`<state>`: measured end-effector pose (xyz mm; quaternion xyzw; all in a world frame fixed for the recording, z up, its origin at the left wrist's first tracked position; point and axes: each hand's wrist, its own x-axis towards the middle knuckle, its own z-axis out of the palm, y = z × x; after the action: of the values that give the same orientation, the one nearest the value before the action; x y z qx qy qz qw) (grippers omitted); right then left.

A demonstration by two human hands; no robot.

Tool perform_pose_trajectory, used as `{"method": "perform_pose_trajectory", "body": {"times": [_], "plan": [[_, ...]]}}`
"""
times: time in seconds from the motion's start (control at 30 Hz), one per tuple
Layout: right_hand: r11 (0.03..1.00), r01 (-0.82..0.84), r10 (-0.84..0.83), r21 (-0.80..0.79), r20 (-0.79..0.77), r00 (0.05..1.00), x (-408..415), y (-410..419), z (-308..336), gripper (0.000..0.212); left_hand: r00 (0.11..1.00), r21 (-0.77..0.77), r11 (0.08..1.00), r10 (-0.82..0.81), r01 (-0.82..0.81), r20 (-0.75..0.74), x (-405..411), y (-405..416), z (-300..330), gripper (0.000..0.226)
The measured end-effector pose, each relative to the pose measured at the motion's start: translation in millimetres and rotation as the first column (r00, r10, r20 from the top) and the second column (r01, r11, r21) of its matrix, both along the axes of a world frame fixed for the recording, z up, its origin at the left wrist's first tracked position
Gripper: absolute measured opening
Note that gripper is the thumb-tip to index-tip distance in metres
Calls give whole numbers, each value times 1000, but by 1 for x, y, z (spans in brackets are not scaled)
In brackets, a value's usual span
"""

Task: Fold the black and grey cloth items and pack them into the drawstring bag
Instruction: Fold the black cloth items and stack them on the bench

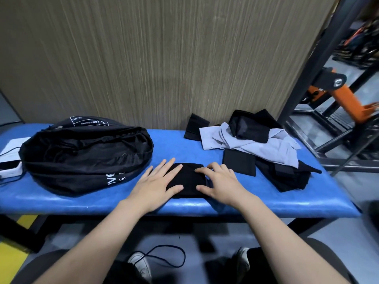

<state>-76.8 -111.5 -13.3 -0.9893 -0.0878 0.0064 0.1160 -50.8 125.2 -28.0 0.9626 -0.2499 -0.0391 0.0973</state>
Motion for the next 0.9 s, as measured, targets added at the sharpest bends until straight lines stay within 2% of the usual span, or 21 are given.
{"method": "perform_pose_trajectory", "body": {"times": [0.13,0.27,0.47,0.6,0.77,0.9], "plan": [[999,-39,38,2,13,999,5,16,0,58,999,-2,999,40,-40,-7,6,13,-1,76],[998,-63,63,1,20,998,10,36,1,59,995,-30,995,95,-95,-8,10,27,-4,68],[997,-71,71,0,26,997,12,46,1,59,992,-73,993,95,-89,81,9,31,-4,70],[997,-81,79,18,58,995,6,33,6,56,984,-167,985,79,-52,160,1,20,6,76],[998,50,-56,42,146,988,-1,-19,27,47,960,-292,956,64,19,272,-1,-14,28,52],[976,218,-218,25,236,947,3,-80,45,41,973,-380,925,73,16,220,19,-60,45,49]]}}
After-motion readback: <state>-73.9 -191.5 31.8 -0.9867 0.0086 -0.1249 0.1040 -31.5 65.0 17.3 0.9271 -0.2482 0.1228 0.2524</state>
